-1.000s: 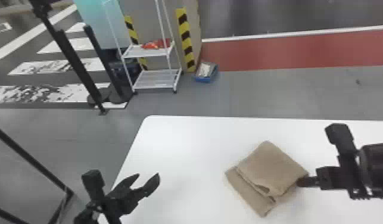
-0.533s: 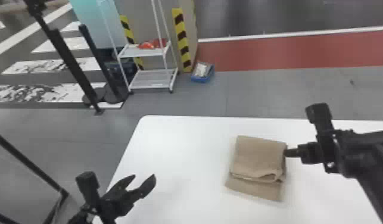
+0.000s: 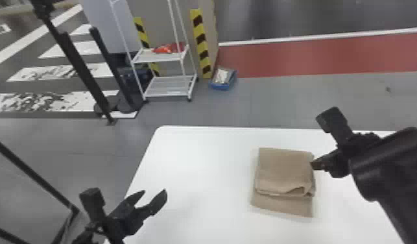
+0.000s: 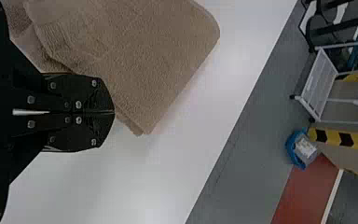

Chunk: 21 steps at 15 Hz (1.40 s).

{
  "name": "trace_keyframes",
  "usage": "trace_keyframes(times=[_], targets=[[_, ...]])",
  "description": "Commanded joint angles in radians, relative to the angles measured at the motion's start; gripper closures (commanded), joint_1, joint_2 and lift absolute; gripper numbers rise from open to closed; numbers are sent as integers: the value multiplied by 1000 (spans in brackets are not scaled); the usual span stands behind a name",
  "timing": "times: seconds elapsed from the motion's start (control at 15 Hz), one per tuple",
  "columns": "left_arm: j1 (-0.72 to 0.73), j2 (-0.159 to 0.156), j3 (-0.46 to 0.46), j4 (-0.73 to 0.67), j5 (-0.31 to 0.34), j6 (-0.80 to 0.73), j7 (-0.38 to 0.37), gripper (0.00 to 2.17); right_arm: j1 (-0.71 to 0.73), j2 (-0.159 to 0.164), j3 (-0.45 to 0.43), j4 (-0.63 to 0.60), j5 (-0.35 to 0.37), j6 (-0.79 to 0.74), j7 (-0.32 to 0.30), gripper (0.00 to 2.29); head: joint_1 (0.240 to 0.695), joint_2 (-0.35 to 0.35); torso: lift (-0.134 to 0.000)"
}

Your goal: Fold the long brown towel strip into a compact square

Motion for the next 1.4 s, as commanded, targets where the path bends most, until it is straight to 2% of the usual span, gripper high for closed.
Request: trace_keyframes(times=[0.0,0.2,0.33,0.53,0.67,0.8,1.07,1.33], targets=[[-4,0,0,1,0,0,0,80,44,1,56,-125,147,20,104,981,695,275,0],[-5,2,4,7,0,0,2,80,65,1,136,-151,294,20,244,599,695,302,0],[-11,3,4,17,0,0,3,80,74,1,178,-151,365,10,311,596,695,327,0],[-16,5,4,23,-2,0,5,80,76,1,216,-151,403,1,359,596,695,343,0],[-19,5,4,24,-2,0,5,80,68,1,263,-151,463,-17,406,596,695,350,0],[-21,5,4,24,-3,0,6,80,51,1,313,-136,527,-30,423,596,695,350,0],[-24,5,4,32,-2,-3,6,80,19,1,402,-38,586,-30,426,599,695,350,0],[-24,5,4,32,-2,0,6,80,22,1,418,-17,583,-23,432,599,695,350,0]])
